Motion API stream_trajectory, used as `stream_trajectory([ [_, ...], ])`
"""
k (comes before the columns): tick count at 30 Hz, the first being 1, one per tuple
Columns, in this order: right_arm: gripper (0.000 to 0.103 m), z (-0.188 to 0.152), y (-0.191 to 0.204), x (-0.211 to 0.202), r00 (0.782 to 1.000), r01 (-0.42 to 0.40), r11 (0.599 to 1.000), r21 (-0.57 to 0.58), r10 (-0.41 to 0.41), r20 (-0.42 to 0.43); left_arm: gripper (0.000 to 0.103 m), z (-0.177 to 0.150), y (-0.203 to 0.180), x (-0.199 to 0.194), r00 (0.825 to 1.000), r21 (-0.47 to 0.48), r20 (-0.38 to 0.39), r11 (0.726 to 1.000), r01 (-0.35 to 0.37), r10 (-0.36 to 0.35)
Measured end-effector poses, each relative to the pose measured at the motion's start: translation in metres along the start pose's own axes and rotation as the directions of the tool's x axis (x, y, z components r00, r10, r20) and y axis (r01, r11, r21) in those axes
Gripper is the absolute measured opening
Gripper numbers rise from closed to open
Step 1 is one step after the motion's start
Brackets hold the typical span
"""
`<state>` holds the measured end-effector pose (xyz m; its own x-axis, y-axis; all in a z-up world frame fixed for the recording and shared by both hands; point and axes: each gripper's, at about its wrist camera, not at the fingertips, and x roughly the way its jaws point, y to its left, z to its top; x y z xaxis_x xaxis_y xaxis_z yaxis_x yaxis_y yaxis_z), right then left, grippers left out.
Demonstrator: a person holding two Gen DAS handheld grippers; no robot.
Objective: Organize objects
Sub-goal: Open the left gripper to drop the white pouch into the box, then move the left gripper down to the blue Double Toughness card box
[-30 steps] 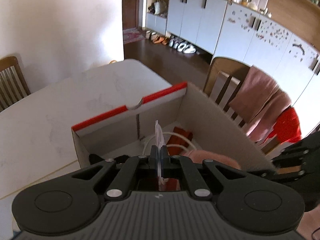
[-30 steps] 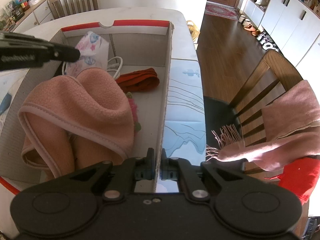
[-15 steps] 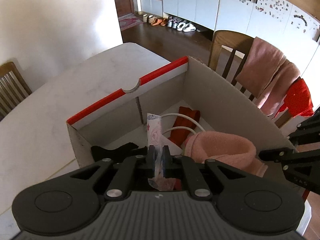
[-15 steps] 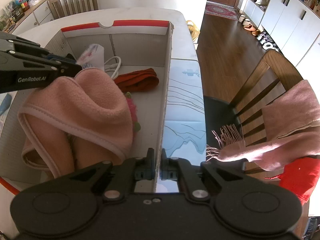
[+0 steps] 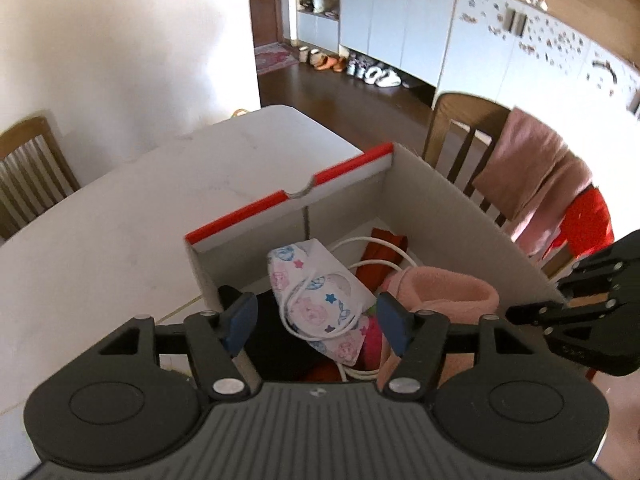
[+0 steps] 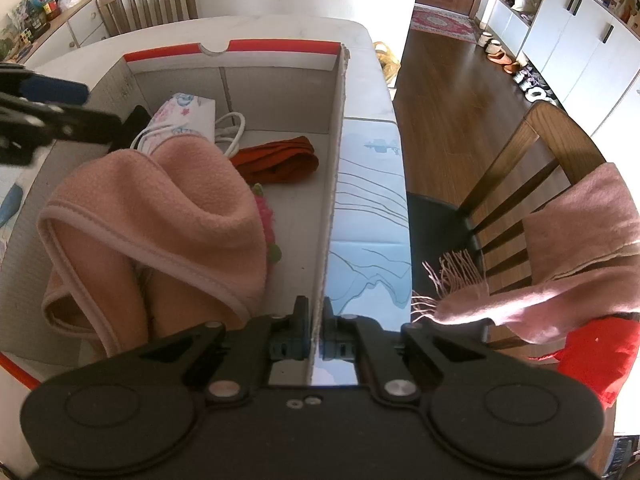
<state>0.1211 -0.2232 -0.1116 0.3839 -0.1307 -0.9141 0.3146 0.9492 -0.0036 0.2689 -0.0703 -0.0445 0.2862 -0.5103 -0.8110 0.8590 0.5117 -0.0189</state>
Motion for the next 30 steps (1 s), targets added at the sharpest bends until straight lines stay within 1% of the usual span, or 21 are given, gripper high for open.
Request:
stream_trajectory([
  [6, 0.004, 0.0, 0.001, 0.0, 1.0, 0.003, 1.0, -0.017, -0.003, -0.006, 0.065, -0.008, 0.021, -0.031, 0.999, -0.08, 0.038, 0.996, 0.028, -0.025],
  [12, 0.004, 0.002, 0.004, 0.0, 1.0, 0.01, 0.999, -0.048, -0.011, -0.023, 0.065, -0.024, 0.046, -0.062, 0.997, -0.159, 0.074, 0.986, 0.041, -0.03],
  [16, 0.004, 0.004, 0.005, 0.001, 0.999, 0.013, 0.998, -0.069, -0.016, -0.037, 0.068, -0.039, 0.063, -0.081, 0.996, -0.2, 0.091, 0.979, 0.039, -0.022],
  [23, 0.004, 0.005, 0.007, 0.002, 0.999, 0.019, 0.996, -0.092, -0.023, -0.047, 0.069, -0.073, 0.102, -0.111, 0.995, -0.292, 0.093, 0.956, -0.01, 0.039],
  [24, 0.005, 0.006, 0.007, 0.002, 0.999, 0.018, 0.996, -0.093, -0.023, -0.049, 0.07, -0.078, 0.107, -0.115, 0.995, -0.303, 0.09, 0.953, -0.017, 0.047],
  [26, 0.005, 0.006, 0.007, 0.002, 0.998, 0.018, 0.995, -0.095, -0.023, -0.05, 0.077, -0.089, 0.117, -0.122, 0.995, -0.329, 0.082, 0.944, -0.035, 0.065],
  [29, 0.005, 0.006, 0.008, 0.002, 0.998, 0.019, 0.995, -0.096, -0.024, -0.05, 0.083, -0.11, 0.129, -0.125, 0.996, -0.373, 0.061, 0.927, -0.042, 0.07],
  [30, 0.005, 0.006, 0.008, 0.002, 0.998, 0.019, 0.995, -0.096, -0.024, -0.05, 0.084, -0.118, 0.132, -0.124, 0.996, -0.388, 0.049, 0.921, -0.045, 0.069],
])
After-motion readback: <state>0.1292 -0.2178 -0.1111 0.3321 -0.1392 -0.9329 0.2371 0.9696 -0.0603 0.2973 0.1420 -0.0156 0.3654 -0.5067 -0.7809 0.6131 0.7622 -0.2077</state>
